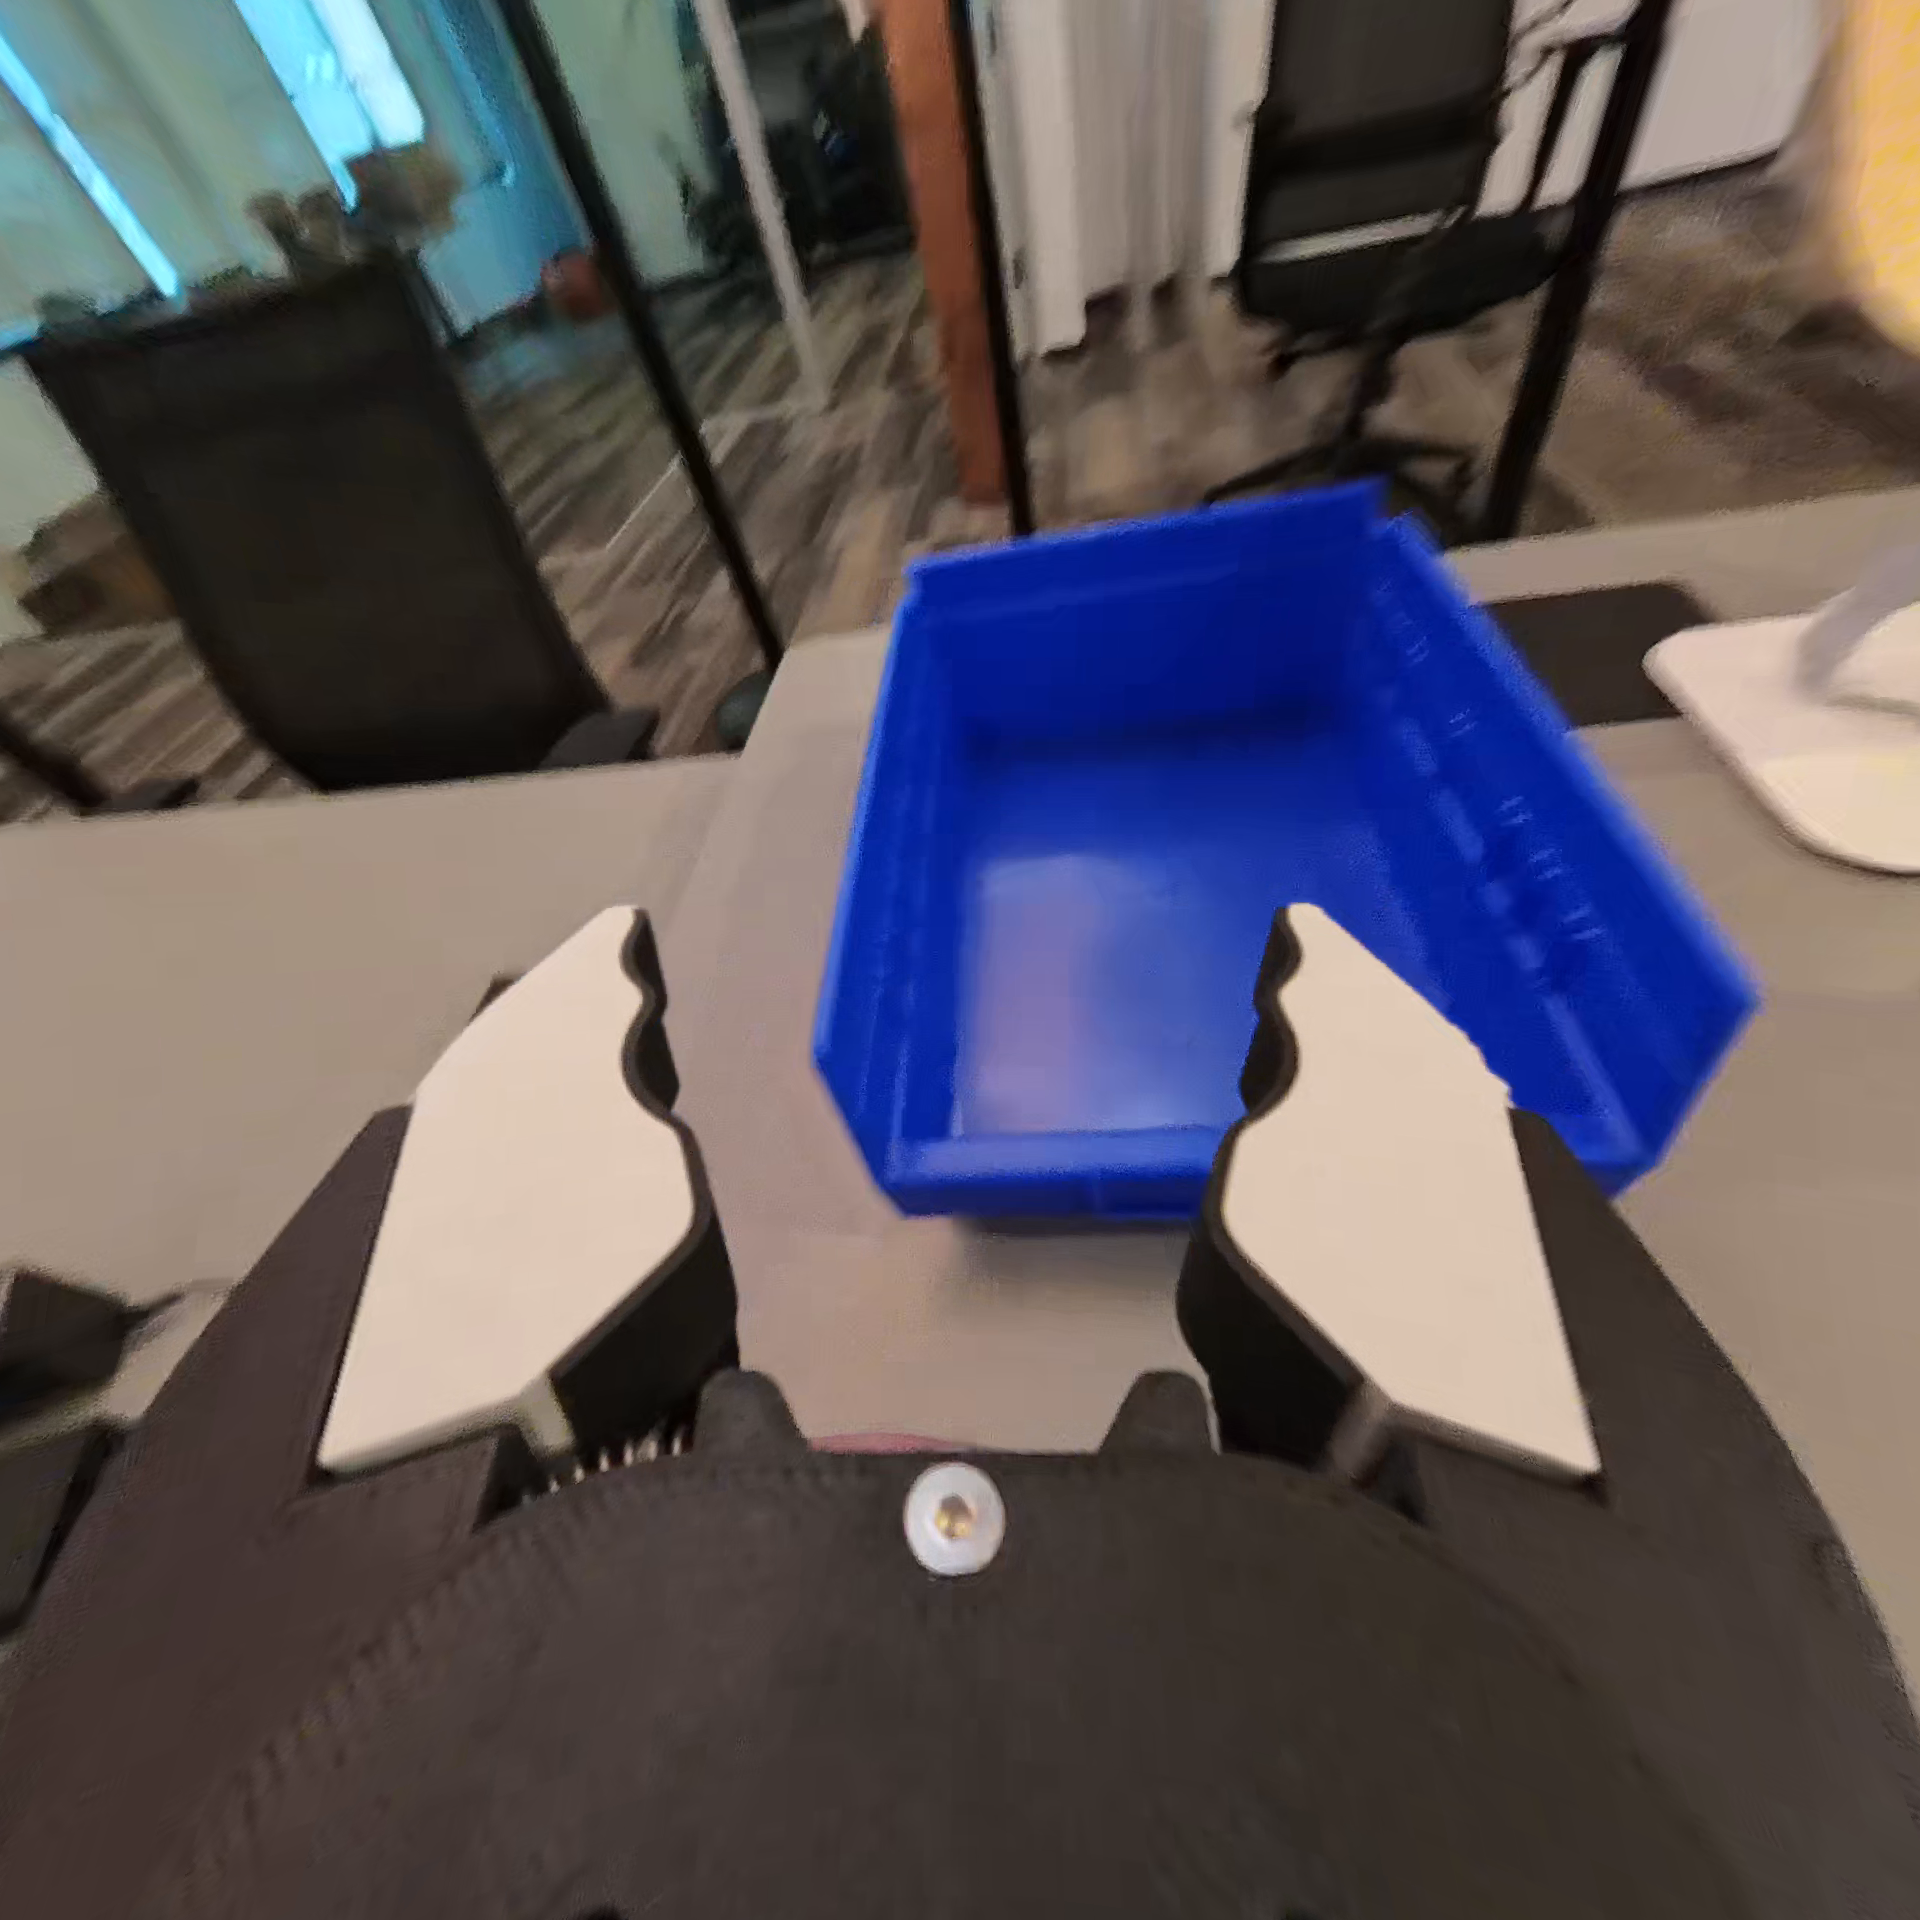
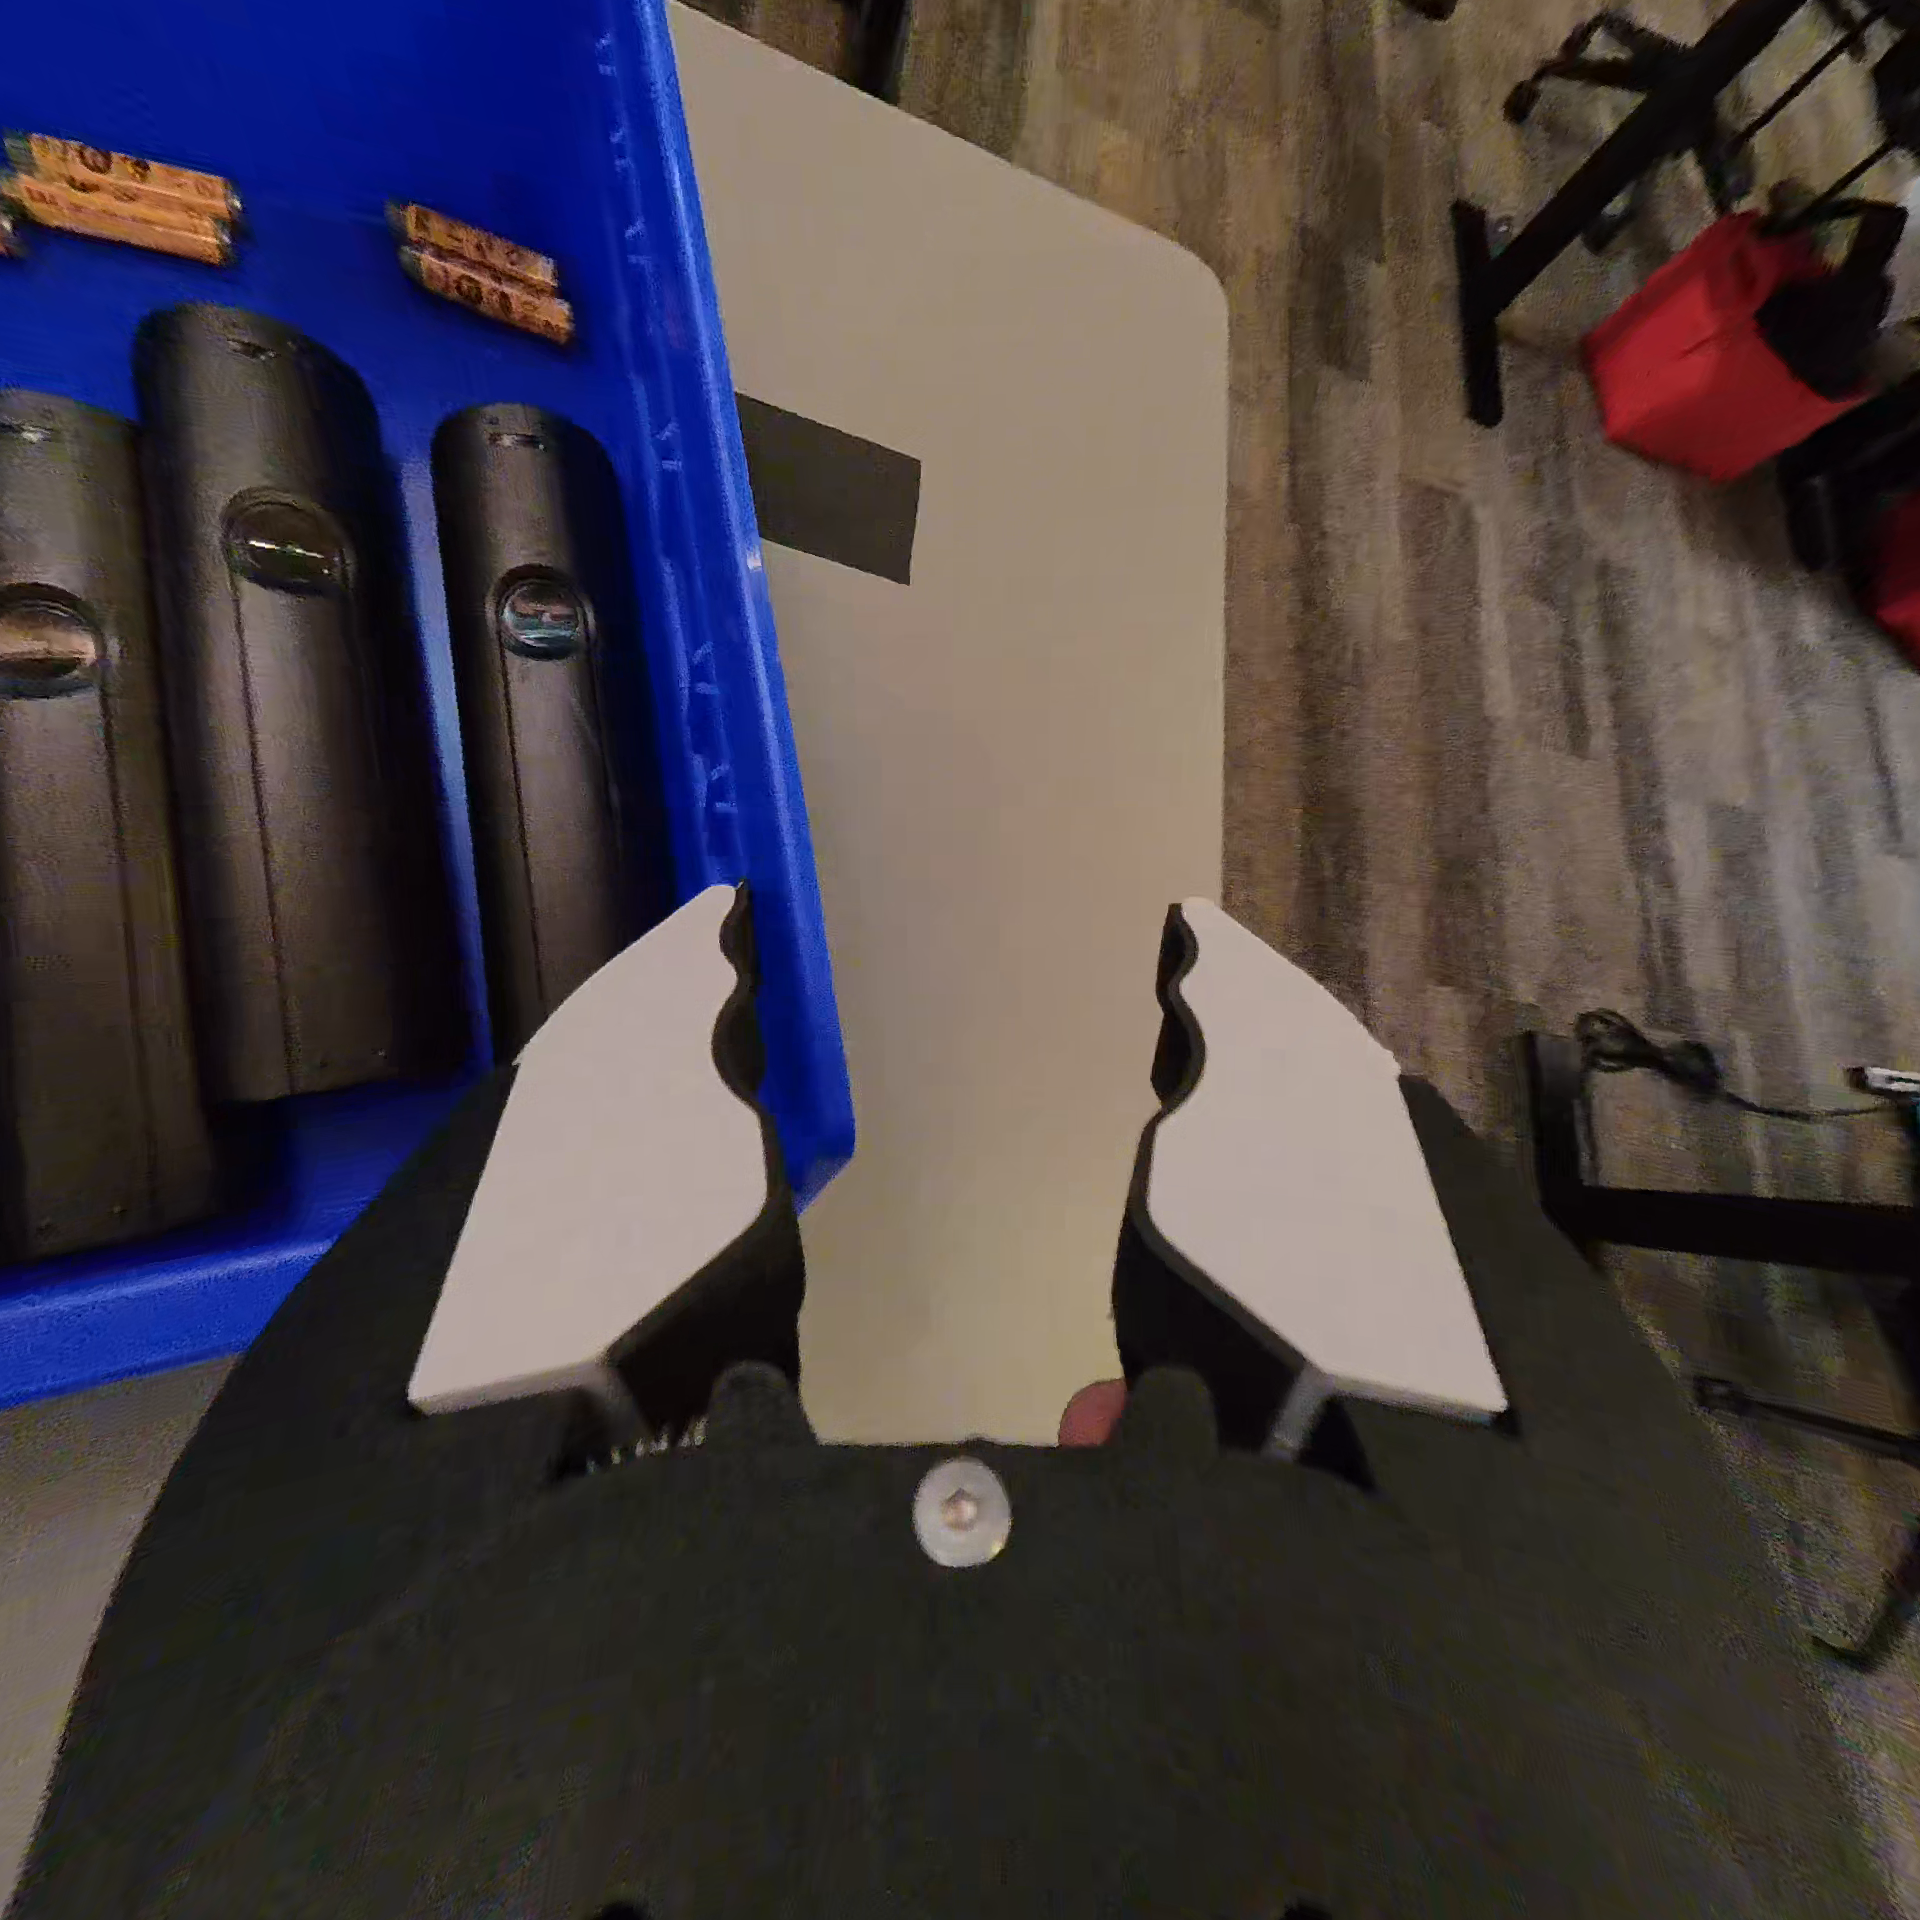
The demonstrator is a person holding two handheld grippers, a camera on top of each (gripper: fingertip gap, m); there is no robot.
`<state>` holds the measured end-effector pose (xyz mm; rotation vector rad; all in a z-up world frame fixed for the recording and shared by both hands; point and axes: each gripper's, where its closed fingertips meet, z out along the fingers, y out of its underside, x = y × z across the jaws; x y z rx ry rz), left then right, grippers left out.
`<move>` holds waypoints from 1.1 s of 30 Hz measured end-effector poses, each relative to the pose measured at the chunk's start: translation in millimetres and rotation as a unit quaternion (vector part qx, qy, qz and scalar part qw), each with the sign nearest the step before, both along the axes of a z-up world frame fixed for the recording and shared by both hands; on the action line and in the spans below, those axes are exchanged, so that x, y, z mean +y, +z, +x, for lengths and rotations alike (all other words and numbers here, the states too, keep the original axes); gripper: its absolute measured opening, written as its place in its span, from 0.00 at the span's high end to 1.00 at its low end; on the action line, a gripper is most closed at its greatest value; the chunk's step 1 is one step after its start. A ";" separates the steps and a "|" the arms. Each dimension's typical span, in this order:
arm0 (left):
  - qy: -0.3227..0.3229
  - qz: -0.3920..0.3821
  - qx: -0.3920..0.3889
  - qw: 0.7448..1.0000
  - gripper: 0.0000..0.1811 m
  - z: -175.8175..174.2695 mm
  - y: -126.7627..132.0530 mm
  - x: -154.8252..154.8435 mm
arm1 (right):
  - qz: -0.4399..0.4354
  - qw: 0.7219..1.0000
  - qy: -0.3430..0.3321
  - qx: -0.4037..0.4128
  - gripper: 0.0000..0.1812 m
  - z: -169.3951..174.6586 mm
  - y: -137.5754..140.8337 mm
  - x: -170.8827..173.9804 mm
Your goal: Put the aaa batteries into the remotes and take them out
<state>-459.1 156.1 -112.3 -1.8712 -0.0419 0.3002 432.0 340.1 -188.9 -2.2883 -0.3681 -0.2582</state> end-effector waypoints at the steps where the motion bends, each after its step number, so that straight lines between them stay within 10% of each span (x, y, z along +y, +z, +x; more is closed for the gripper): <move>1: 0.008 -0.026 -0.012 1.000 0.38 -10.1 -11.1 -1.0 | -0.001 1.000 0.009 0.029 0.63 -3.7 -2.5 0.9; 6: 0.019 -0.101 -0.058 0.993 0.39 -35.8 -59.3 7.1 | -0.079 0.987 0.053 0.128 0.68 -24.4 -30.2 -5.7; 9: 0.004 -0.130 -0.086 0.988 0.45 -37.7 -84.8 21.3 | -0.098 0.985 0.074 0.123 0.88 -31.9 -42.3 -4.9; 18: -0.048 -0.159 -0.166 0.972 0.97 -37.1 -118.3 41.6 | -0.106 0.977 0.113 0.147 0.98 -49.4 -44.4 -9.5; 33: -0.154 -0.196 -0.155 0.956 0.97 -28.6 -117.5 -63.3 | -0.100 0.981 0.093 0.141 0.98 -77.3 -44.4 -64.8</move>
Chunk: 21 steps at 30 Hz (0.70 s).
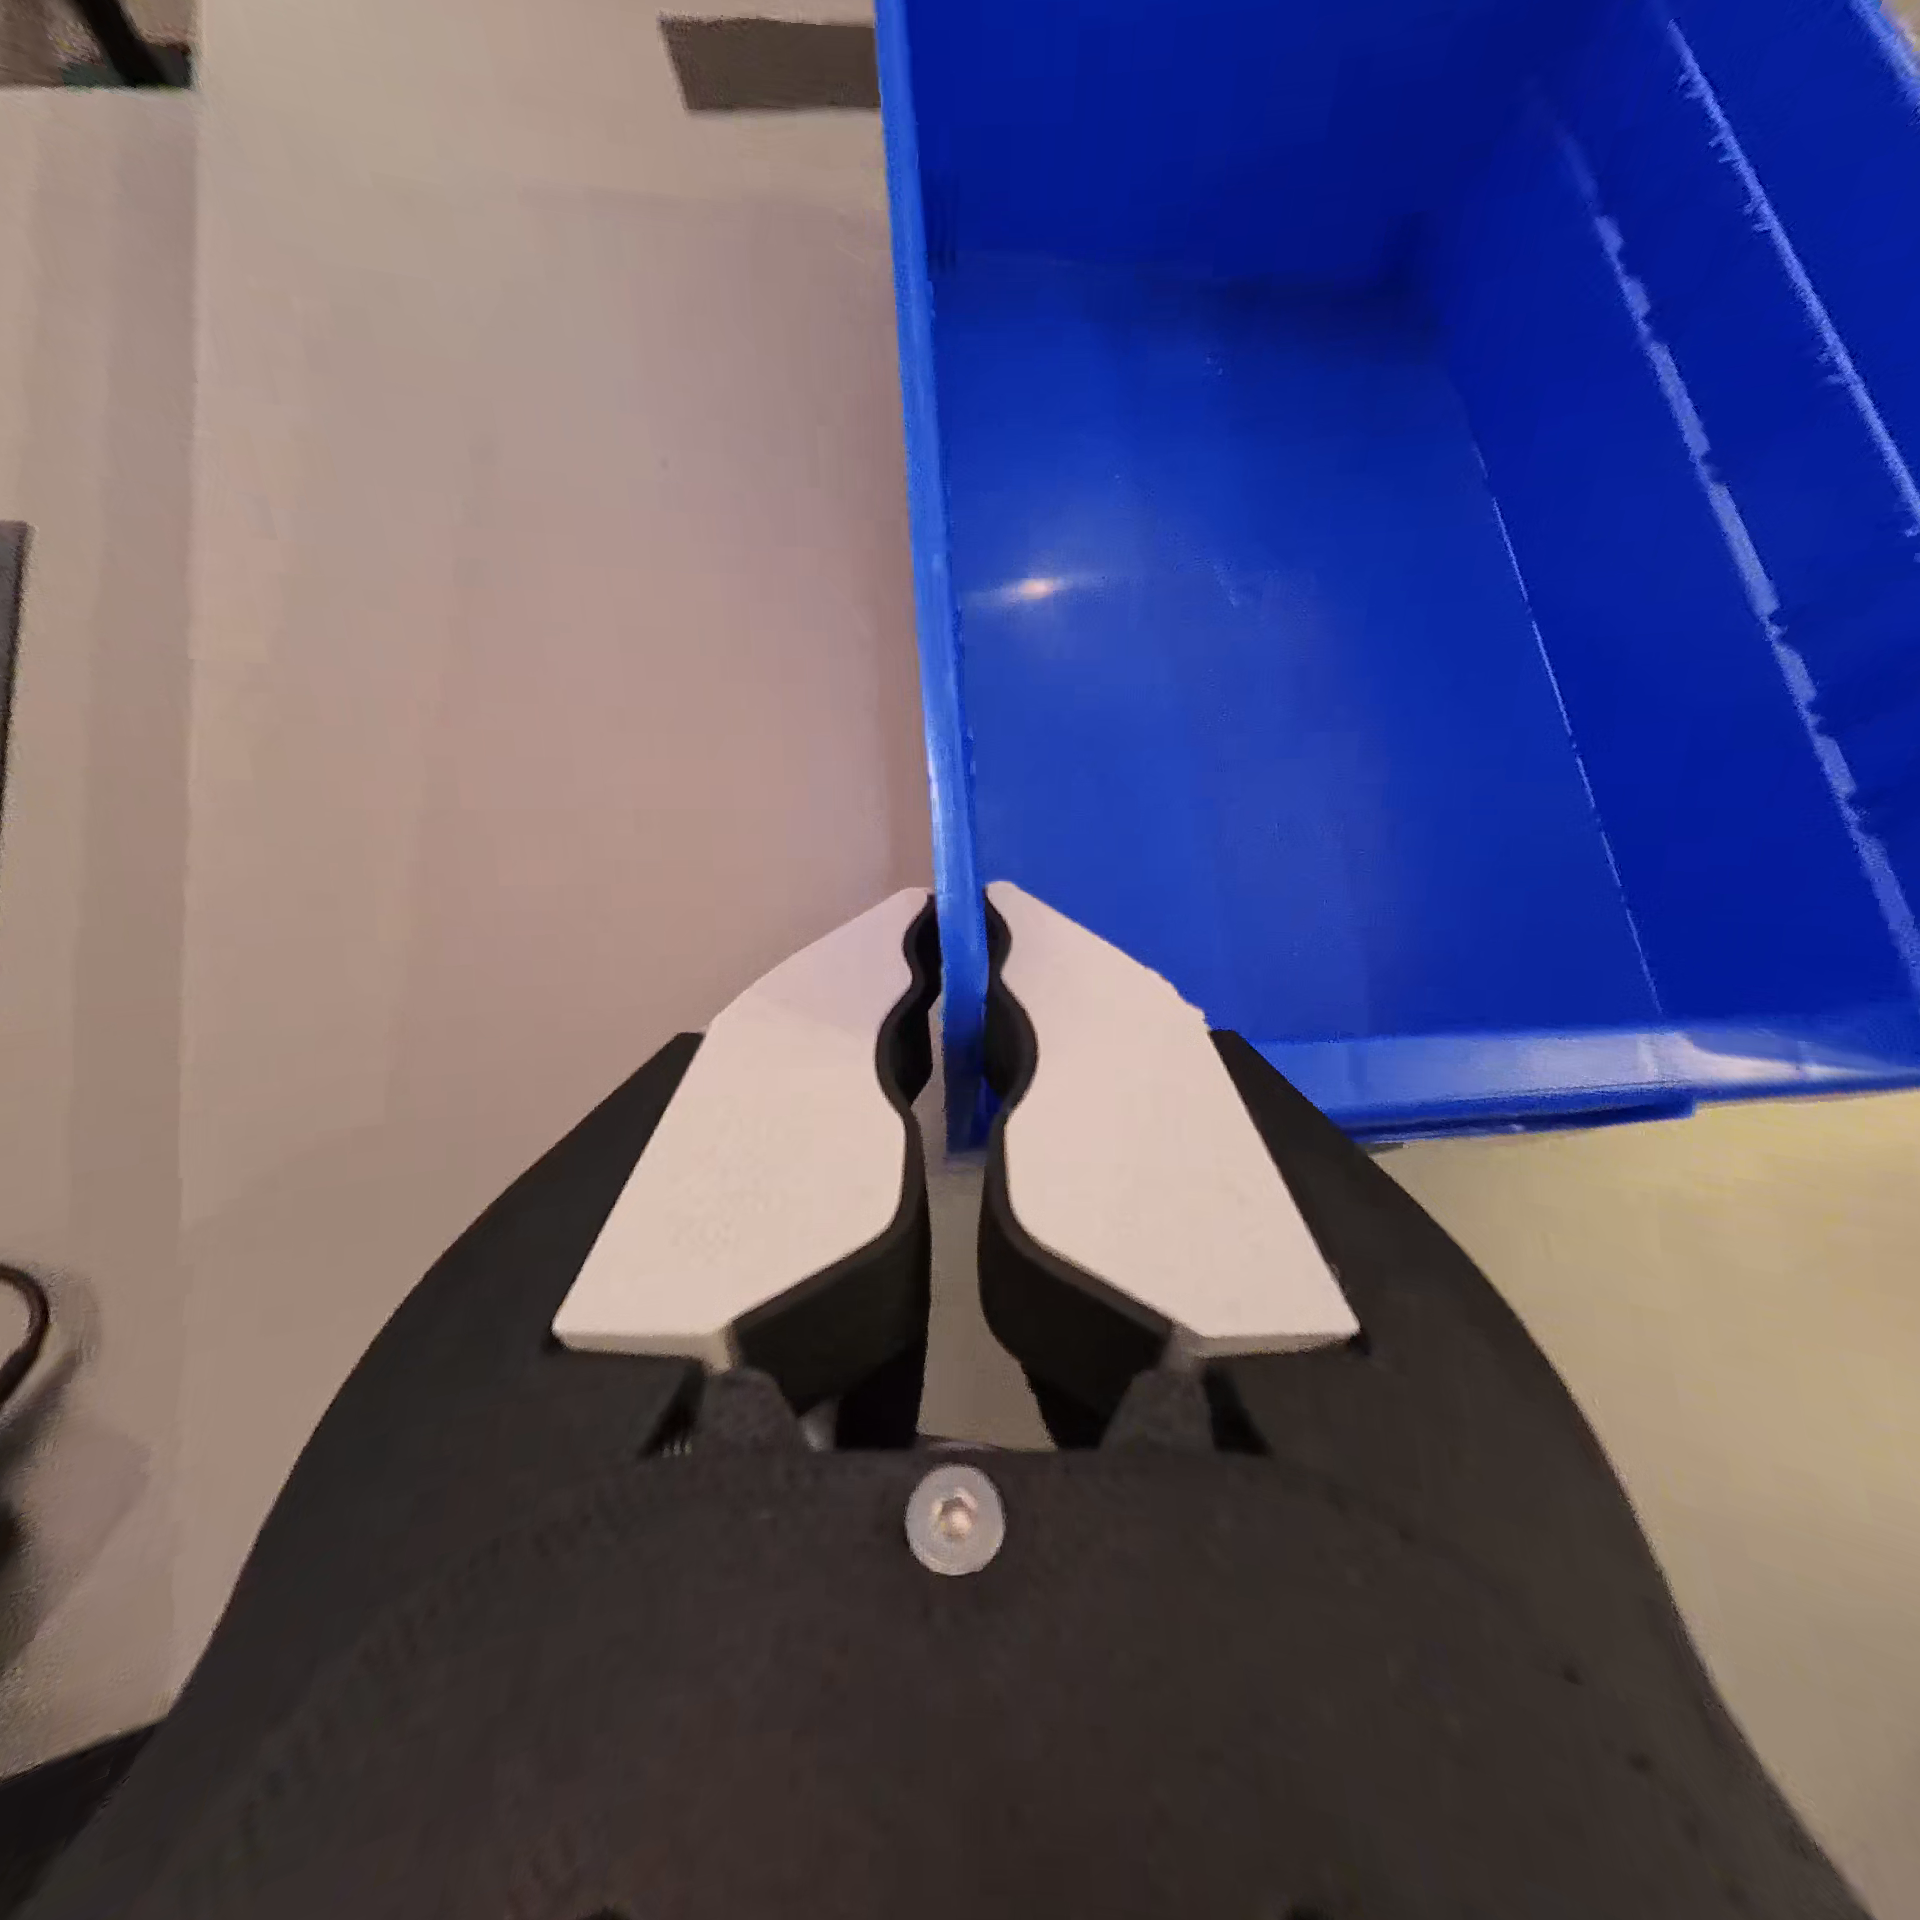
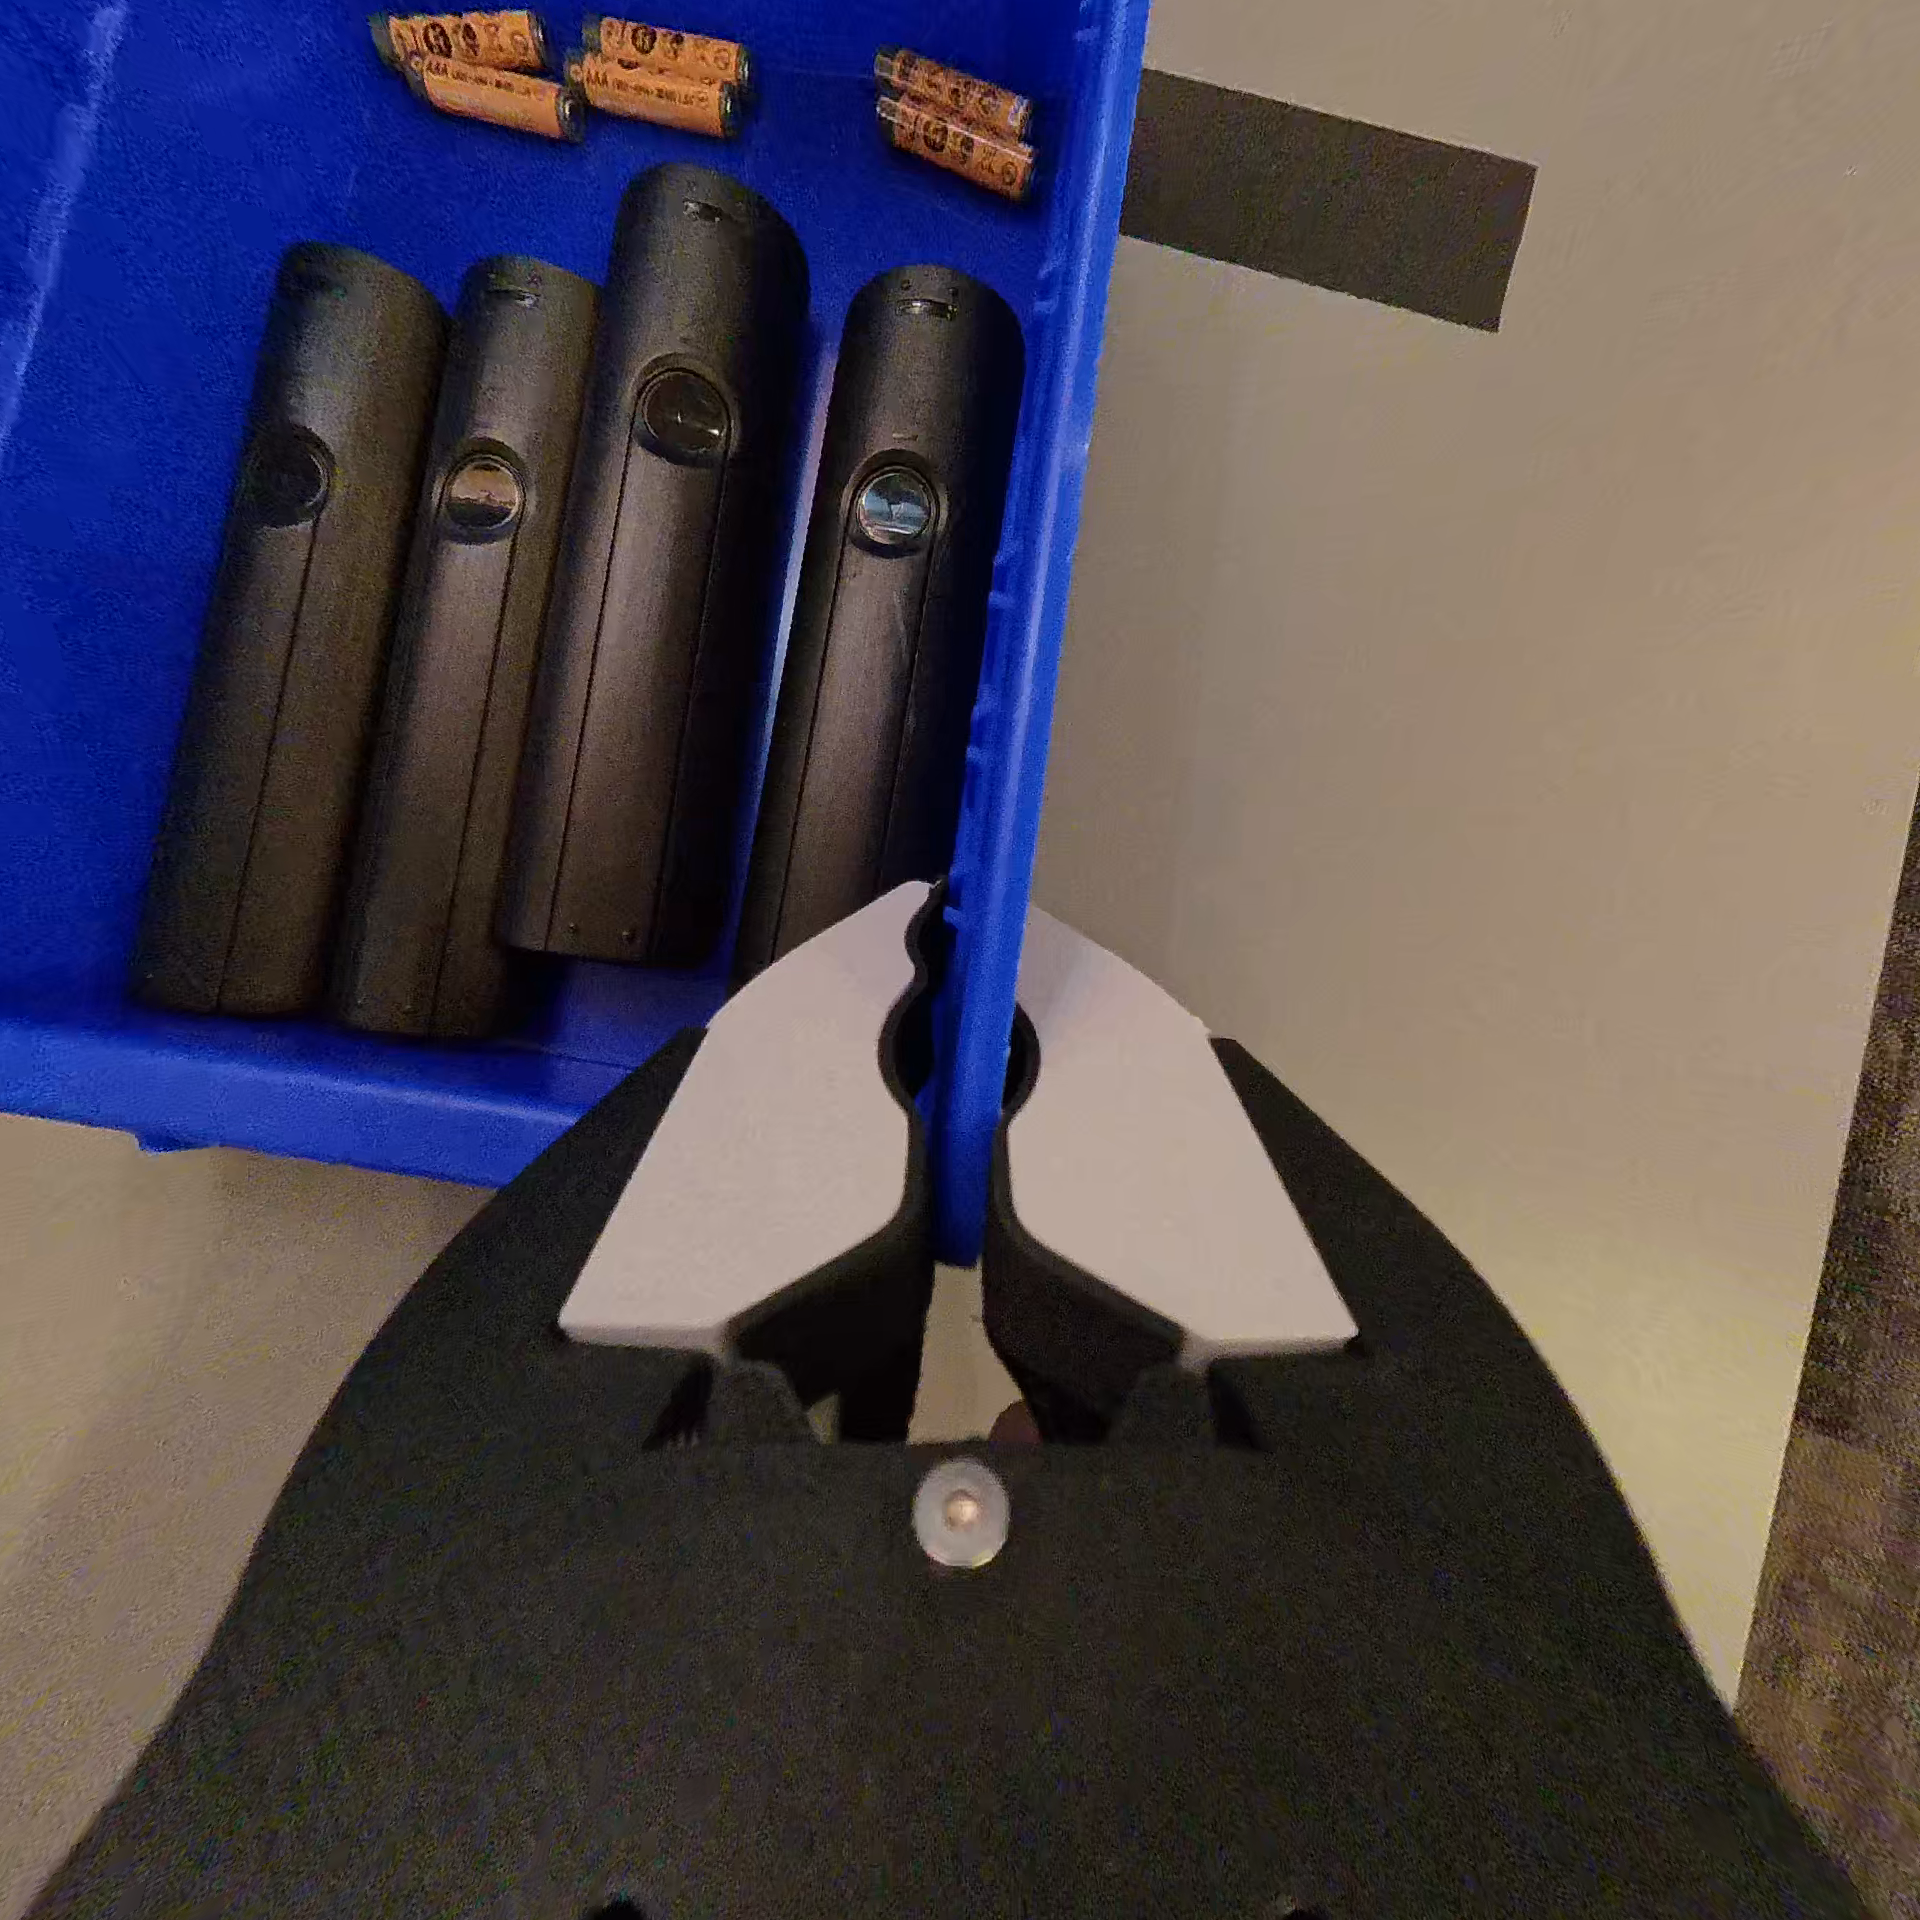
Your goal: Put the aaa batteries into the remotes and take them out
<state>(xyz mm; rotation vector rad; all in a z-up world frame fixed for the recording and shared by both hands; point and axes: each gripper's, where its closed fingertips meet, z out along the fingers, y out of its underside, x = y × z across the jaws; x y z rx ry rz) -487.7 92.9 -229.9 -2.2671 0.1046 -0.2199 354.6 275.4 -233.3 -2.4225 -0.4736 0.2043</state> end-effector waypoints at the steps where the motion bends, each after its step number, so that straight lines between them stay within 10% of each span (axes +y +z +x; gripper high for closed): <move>1: -0.021 0.000 0.001 1.000 0.97 5.3 -0.3 -10.9 | -0.001 1.000 0.002 -0.002 0.98 -2.7 0.0 -6.3; 21: -0.441 -0.028 -0.033 0.897 0.97 184.1 -0.7 -140.5 | -0.009 0.977 0.213 0.006 0.98 -133.2 -0.1 -102.6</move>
